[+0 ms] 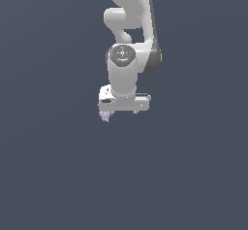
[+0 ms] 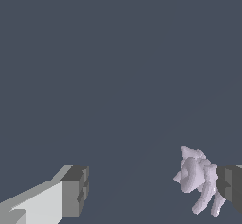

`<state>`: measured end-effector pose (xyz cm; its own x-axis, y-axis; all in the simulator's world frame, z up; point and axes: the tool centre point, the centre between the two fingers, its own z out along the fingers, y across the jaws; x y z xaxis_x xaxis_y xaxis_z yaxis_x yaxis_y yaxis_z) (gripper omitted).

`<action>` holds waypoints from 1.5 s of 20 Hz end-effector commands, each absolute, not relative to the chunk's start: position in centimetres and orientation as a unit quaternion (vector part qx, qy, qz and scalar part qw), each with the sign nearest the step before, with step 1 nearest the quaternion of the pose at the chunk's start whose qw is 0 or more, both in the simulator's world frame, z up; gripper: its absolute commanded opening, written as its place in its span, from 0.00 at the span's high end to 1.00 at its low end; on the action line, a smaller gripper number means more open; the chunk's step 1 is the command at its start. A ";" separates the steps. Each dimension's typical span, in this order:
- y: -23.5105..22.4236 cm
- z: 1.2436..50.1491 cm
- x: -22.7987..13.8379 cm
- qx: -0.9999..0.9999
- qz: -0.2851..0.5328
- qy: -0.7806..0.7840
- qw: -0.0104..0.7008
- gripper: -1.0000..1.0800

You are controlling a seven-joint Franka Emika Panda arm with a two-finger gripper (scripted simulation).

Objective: Pick up the object and move it to a goal position.

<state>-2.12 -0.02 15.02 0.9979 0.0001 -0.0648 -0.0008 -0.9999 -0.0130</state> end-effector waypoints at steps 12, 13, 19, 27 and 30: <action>0.7 16.1 -2.3 -0.999 0.031 -0.009 0.016 0.04; 0.6 16.0 -2.3 -0.999 0.031 -0.009 0.015 0.04; -0.7 15.2 -2.9 -1.000 0.028 0.004 0.014 0.04; -5.0 12.6 -5.3 -0.999 0.016 0.047 0.009 0.04; -7.0 11.4 -6.7 -0.998 0.011 0.068 0.006 0.04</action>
